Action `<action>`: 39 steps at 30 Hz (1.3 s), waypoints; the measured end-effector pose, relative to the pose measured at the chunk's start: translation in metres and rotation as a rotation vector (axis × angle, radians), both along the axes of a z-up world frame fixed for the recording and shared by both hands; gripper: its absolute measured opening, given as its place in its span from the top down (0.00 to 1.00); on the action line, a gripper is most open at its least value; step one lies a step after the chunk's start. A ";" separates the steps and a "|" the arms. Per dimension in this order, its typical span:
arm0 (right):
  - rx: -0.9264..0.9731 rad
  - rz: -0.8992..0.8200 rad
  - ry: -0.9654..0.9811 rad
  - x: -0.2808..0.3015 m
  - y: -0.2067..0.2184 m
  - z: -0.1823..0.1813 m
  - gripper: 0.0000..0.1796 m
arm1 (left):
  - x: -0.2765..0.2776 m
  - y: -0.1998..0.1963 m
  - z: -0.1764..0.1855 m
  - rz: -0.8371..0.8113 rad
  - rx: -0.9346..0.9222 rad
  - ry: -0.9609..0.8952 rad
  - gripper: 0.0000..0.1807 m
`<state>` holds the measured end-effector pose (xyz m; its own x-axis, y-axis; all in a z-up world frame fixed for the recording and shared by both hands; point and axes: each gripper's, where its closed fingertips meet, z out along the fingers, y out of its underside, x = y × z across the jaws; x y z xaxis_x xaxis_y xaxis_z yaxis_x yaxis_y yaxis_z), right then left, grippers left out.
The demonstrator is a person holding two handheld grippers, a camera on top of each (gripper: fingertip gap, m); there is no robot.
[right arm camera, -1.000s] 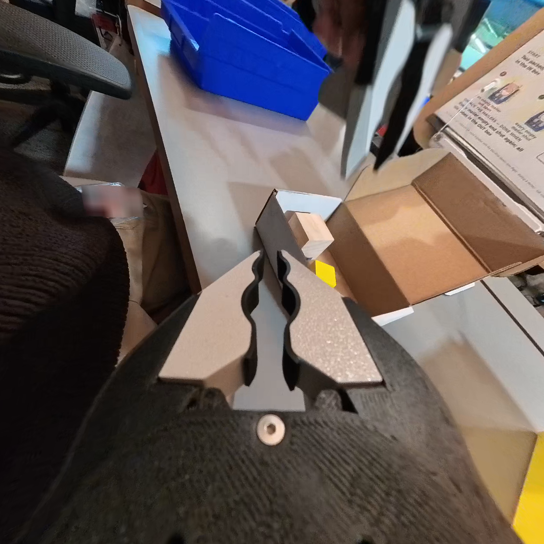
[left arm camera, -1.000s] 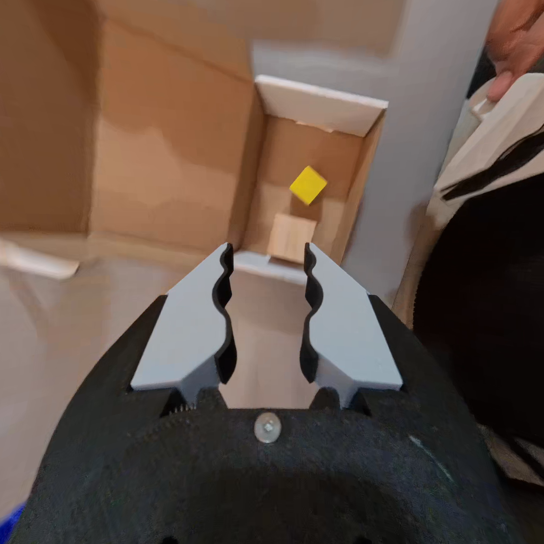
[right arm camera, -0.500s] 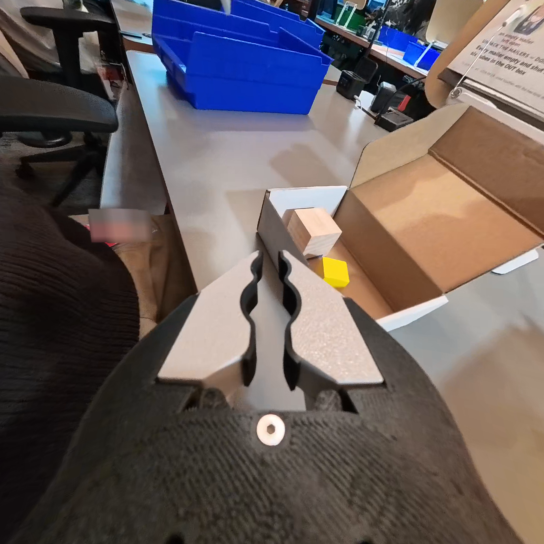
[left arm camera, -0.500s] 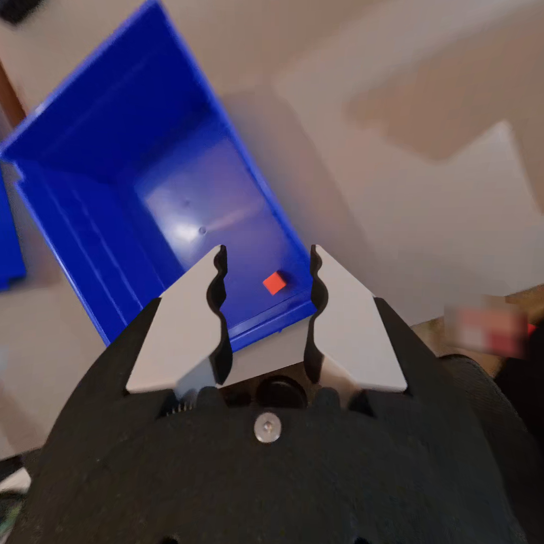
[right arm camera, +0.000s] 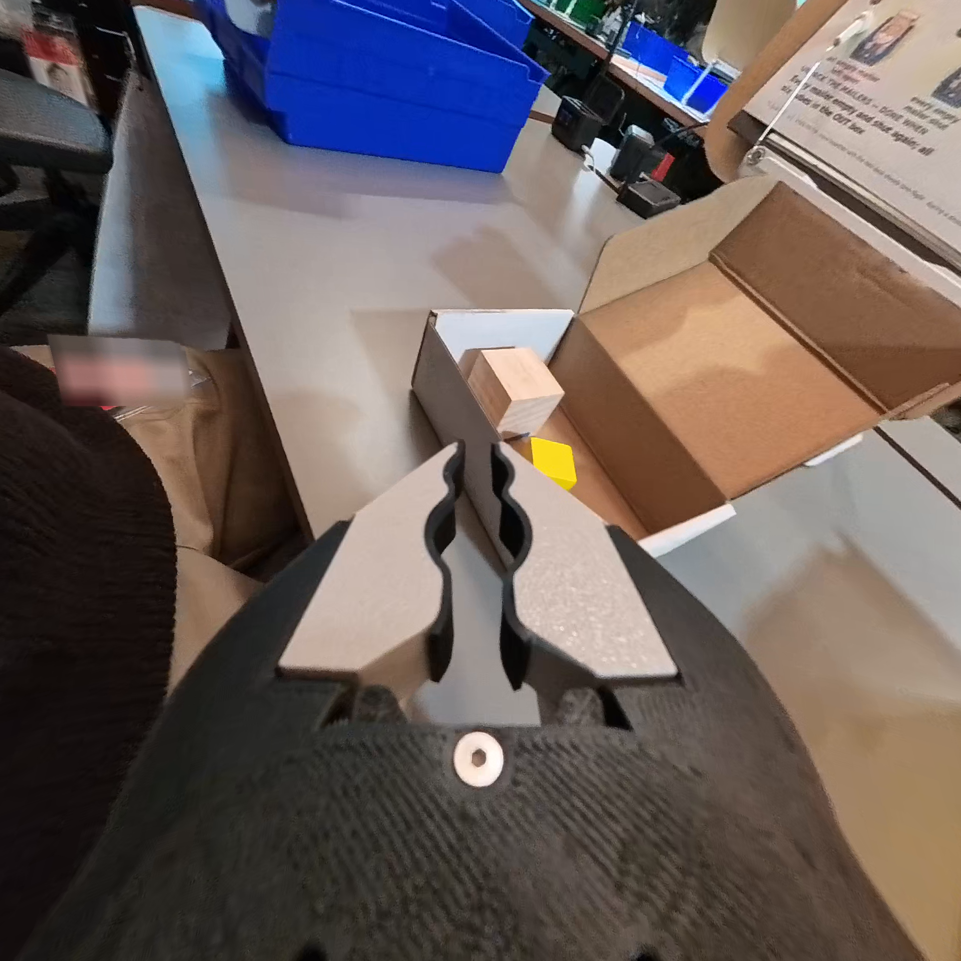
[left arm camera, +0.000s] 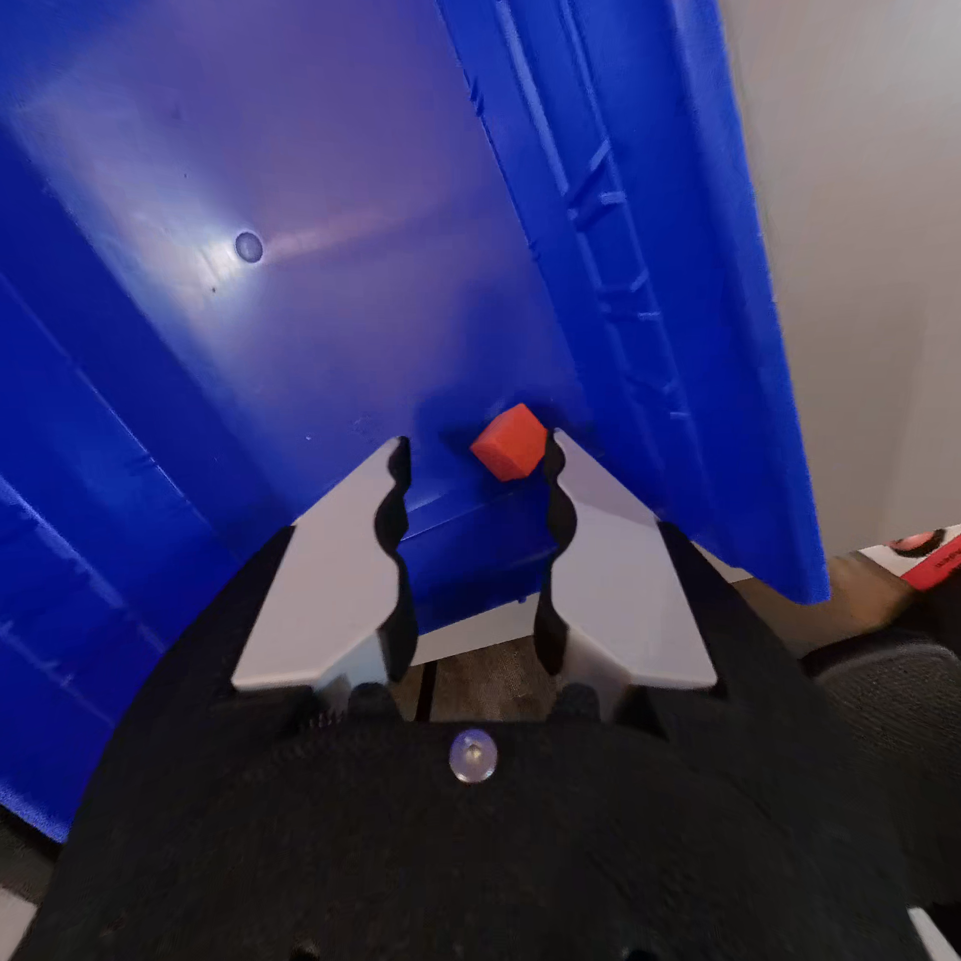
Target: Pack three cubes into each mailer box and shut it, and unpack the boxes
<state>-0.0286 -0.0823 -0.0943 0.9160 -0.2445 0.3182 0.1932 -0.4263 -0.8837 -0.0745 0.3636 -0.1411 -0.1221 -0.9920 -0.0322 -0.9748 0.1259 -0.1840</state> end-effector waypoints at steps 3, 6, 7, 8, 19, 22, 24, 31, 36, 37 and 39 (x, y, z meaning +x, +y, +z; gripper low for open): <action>0.012 -0.020 0.006 0.004 -0.004 0.001 0.95 | -0.001 0.002 -0.002 -0.042 0.045 0.023 0.86; 0.014 -0.020 0.011 0.004 -0.005 0.001 0.95 | 0.002 0.006 0.002 -0.052 0.060 0.005 0.91; 0.011 -0.018 0.009 0.004 -0.005 0.001 0.95 | 0.006 0.010 0.007 -0.049 0.081 -0.029 0.98; 0.008 -0.015 0.007 0.003 -0.004 0.000 0.95 | 0.010 0.012 0.014 -0.042 0.092 -0.070 1.00; 0.007 0.008 -0.005 -0.002 -0.004 0.001 0.95 | -0.007 0.024 0.004 -0.091 0.146 0.037 0.76; 0.006 0.011 -0.006 -0.003 -0.003 0.001 0.95 | -0.004 0.027 -0.003 -0.110 0.159 0.056 0.76; 0.005 0.012 -0.008 -0.003 -0.003 0.002 0.95 | 0.001 0.028 -0.005 -0.124 0.166 0.047 0.88; 0.002 0.010 0.003 -0.002 -0.002 -0.001 0.95 | 0.029 0.003 0.052 -0.133 0.108 -0.170 0.88; -0.009 0.020 0.009 -0.003 0.002 -0.005 0.95 | 0.055 -0.067 0.136 -0.313 0.236 -0.415 0.88; -0.011 0.022 0.007 -0.004 0.002 -0.005 0.95 | 0.060 -0.085 0.150 -0.365 0.270 -0.451 0.88; -0.014 0.024 0.004 -0.005 0.002 -0.004 0.95 | 0.071 -0.120 0.171 -0.472 0.370 -0.499 0.88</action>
<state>-0.0332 -0.0801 -0.0985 0.9226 -0.2182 0.3181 0.2002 -0.4342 -0.8783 -0.0036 0.2438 0.0298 -0.4125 -0.7527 -0.5131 -0.6157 0.6455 -0.4520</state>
